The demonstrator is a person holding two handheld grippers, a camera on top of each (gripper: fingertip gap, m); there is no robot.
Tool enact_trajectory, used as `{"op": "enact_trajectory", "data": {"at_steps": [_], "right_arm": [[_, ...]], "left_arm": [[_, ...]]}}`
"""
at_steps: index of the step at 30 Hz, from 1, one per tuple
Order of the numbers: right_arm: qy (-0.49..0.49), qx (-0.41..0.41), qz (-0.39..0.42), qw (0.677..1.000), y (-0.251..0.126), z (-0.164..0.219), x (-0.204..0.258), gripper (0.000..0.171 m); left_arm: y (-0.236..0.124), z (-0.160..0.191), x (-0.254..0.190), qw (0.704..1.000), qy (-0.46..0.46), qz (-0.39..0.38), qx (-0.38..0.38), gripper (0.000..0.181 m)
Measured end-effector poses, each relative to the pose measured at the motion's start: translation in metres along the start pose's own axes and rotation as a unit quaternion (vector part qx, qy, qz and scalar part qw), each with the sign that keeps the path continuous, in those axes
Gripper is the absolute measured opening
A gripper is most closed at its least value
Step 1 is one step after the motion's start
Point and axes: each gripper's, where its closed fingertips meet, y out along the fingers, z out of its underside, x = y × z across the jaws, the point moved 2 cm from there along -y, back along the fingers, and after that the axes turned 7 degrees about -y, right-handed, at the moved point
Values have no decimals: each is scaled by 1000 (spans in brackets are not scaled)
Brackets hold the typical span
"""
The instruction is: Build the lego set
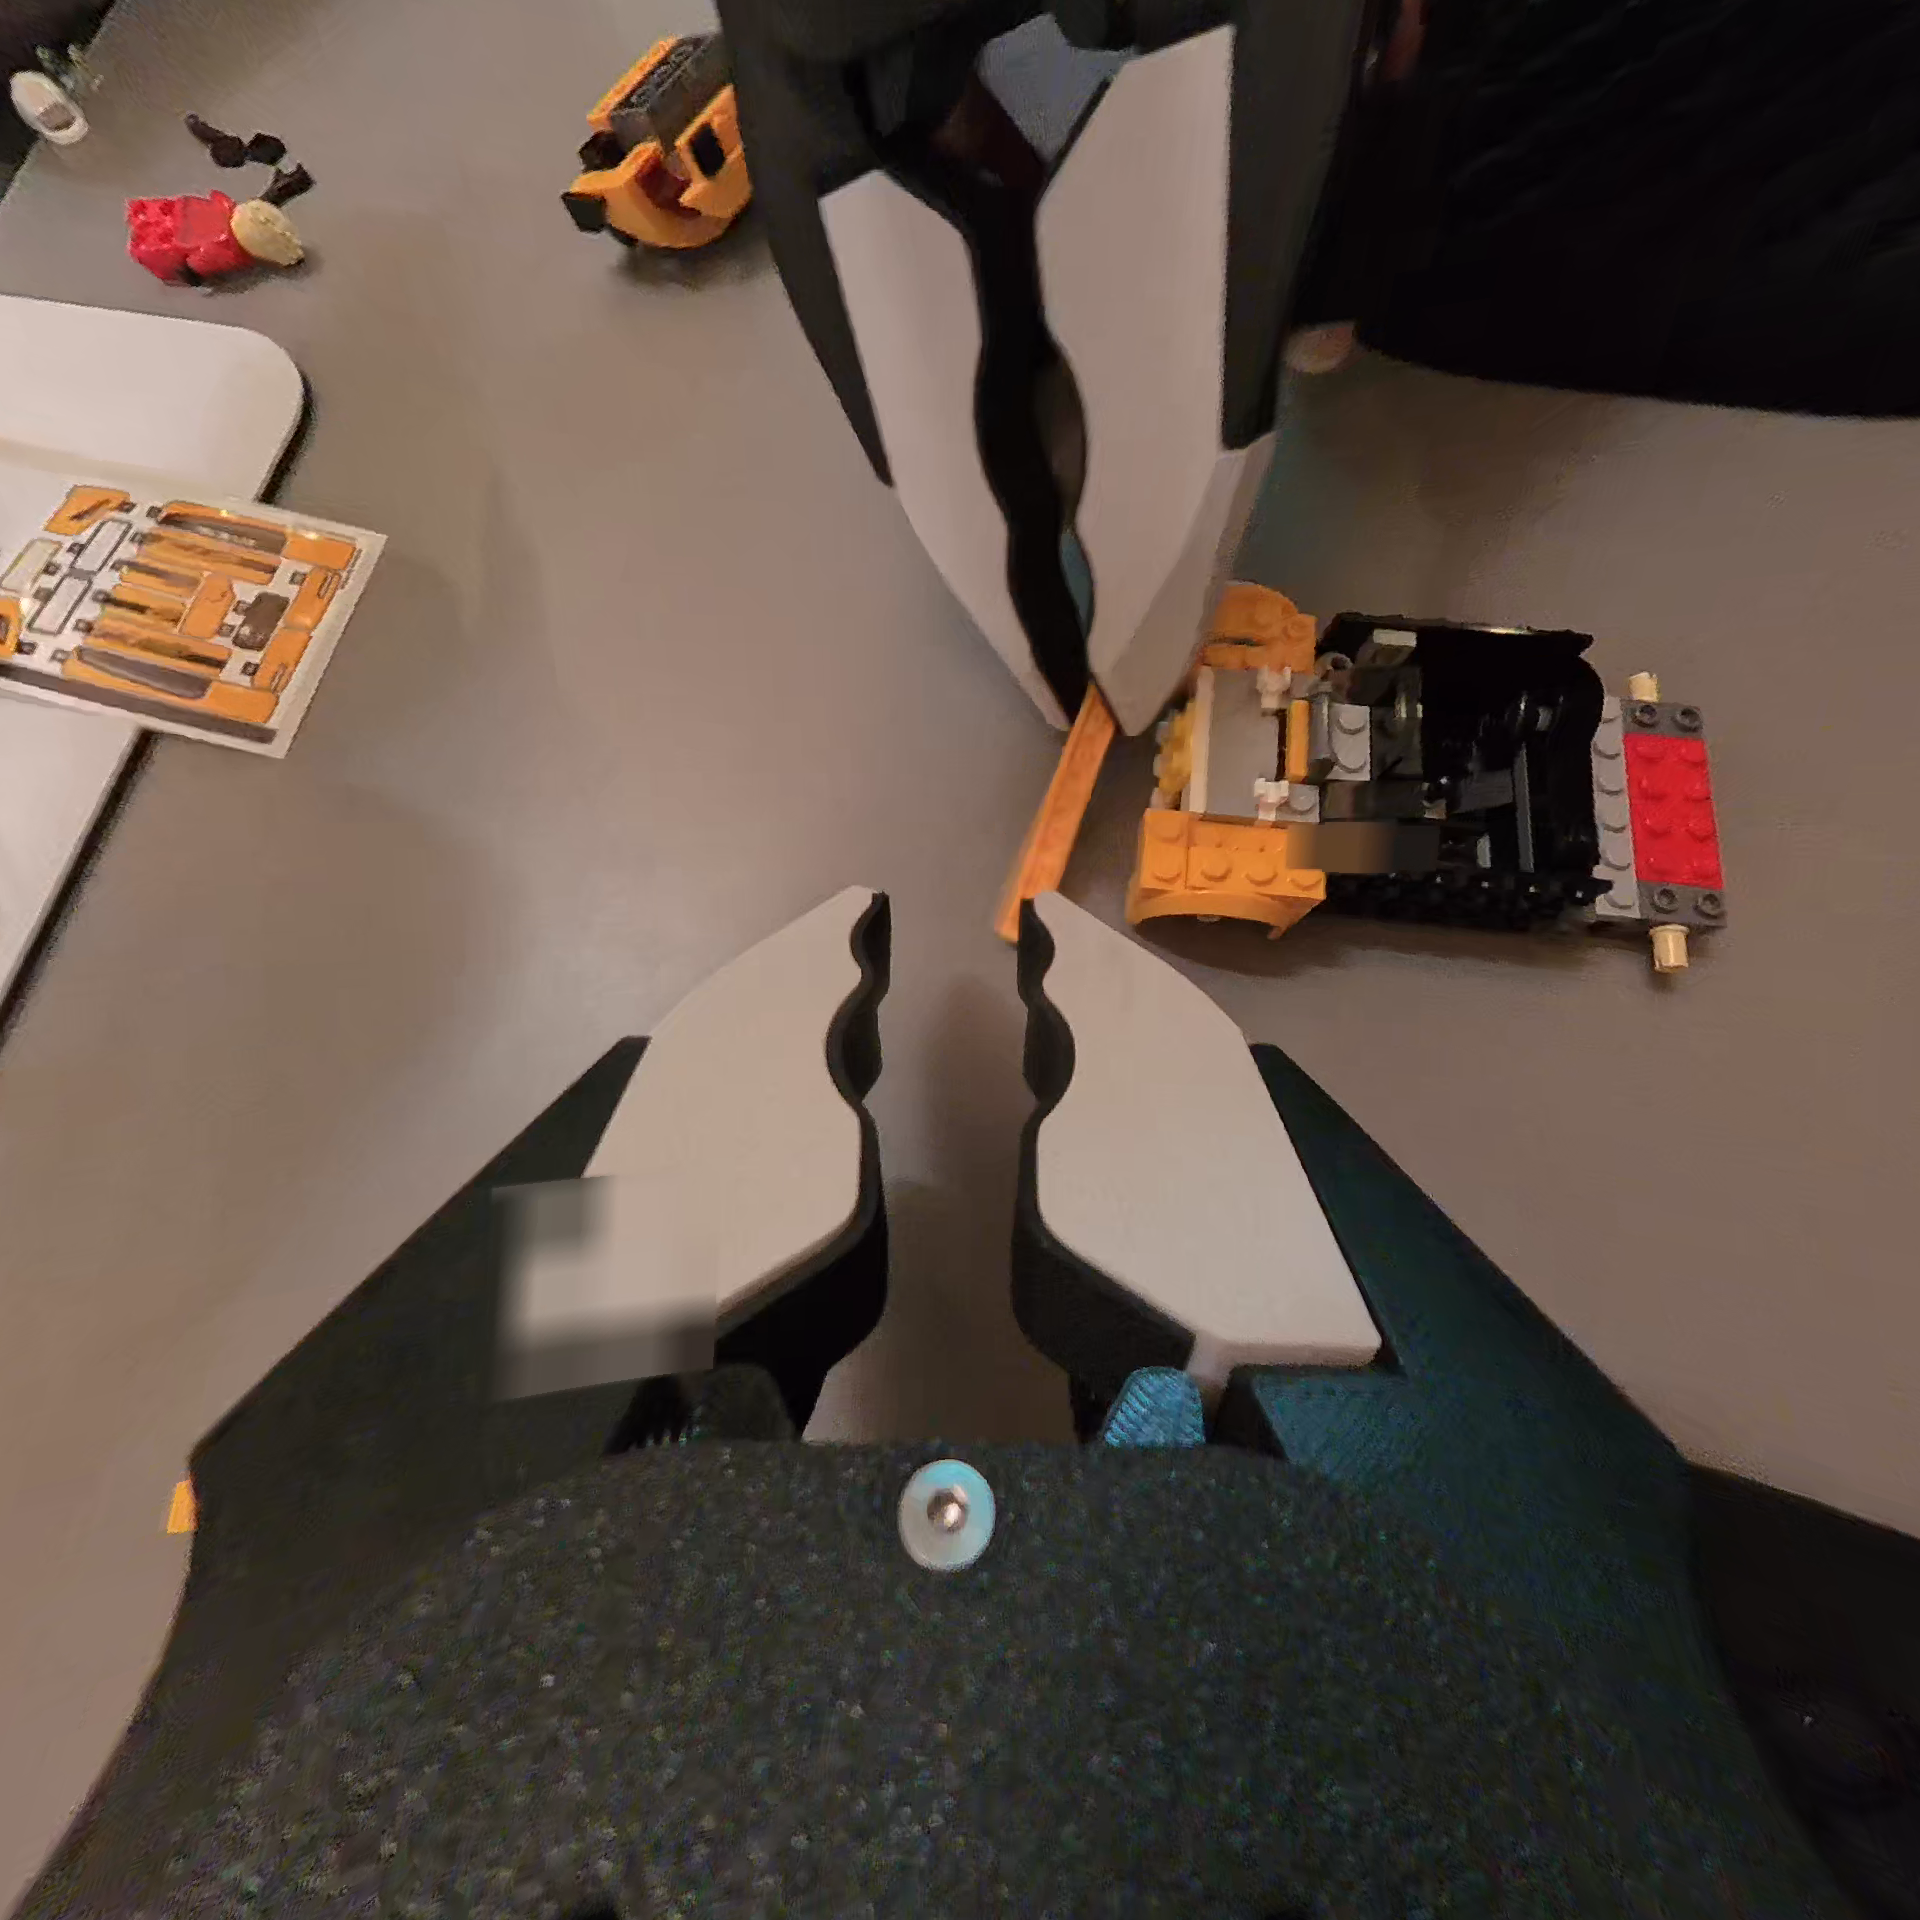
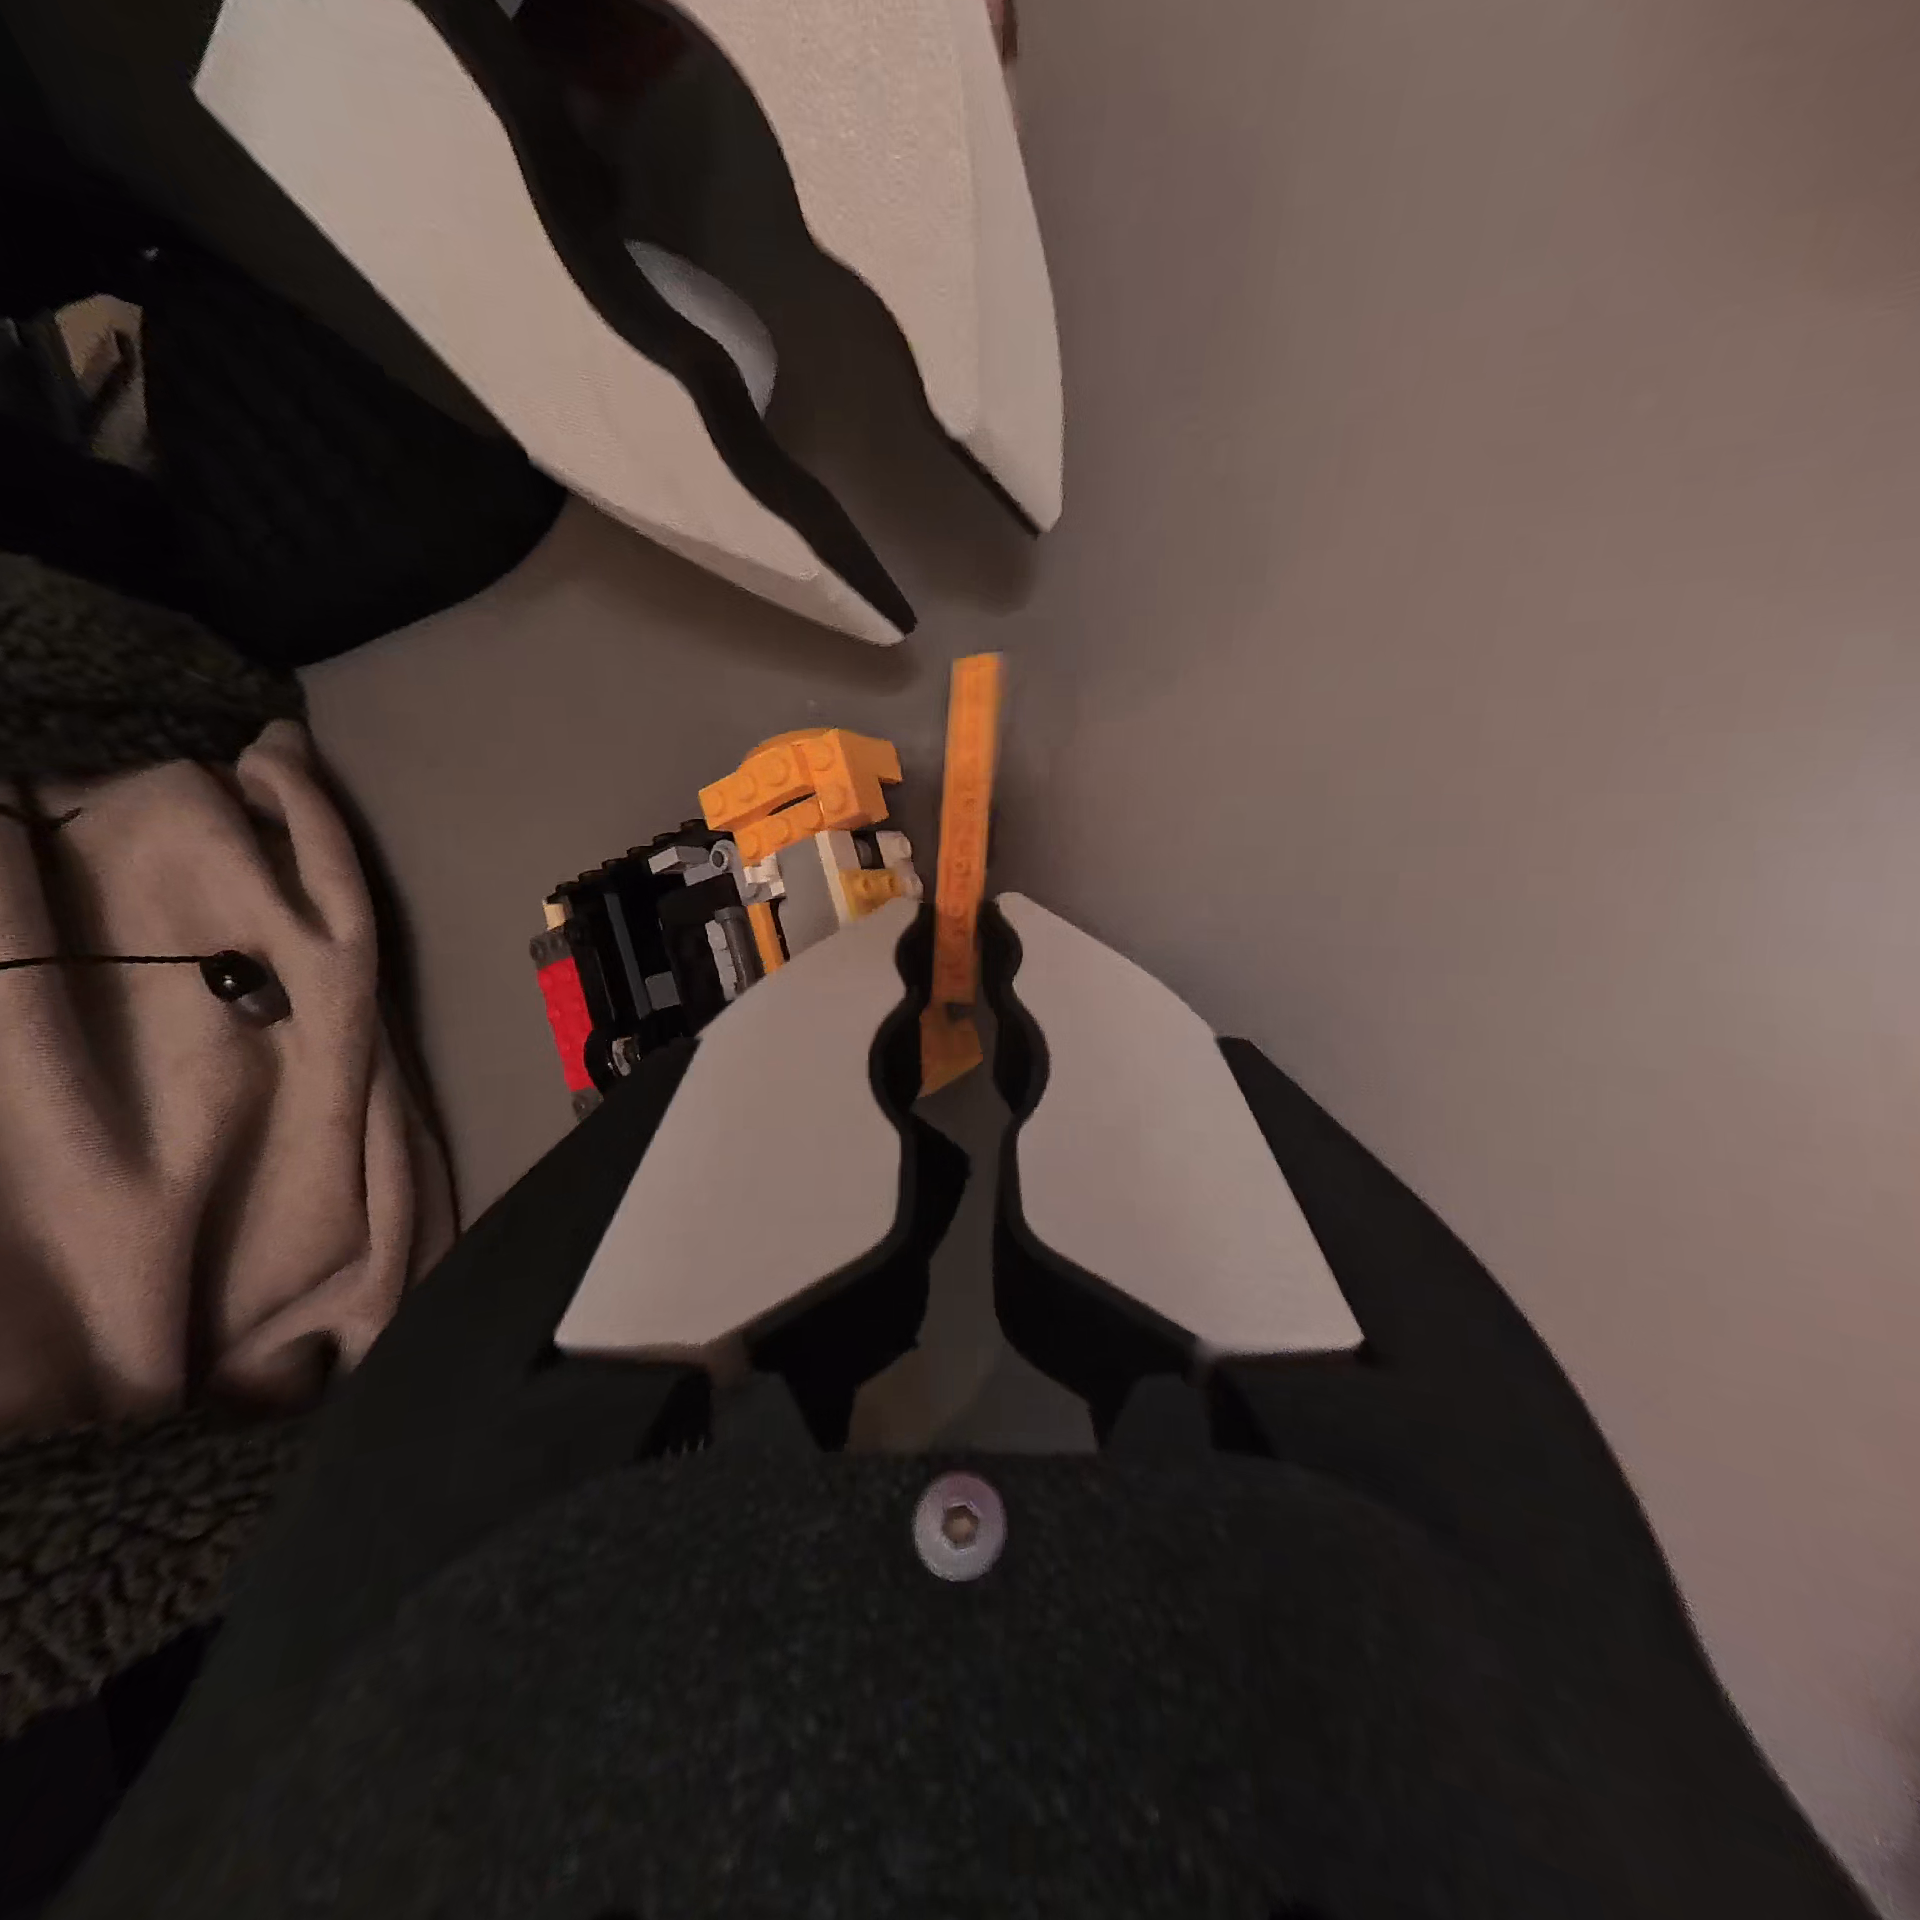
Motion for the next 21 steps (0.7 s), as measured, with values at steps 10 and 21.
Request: {"op": "enact_trajectory", "data": {"at_steps": [10, 21], "right_arm": [[-329, -46, 164, 929, -31, -16, 20, 7], [-532, -64, 372, 758, -46, -22, 40, 7]], "left_arm": [[-13, -21, -23, 981, -117, 139, -63, 25], [-21, -33, -36, 895, -319, 302, -82, 14]]}}
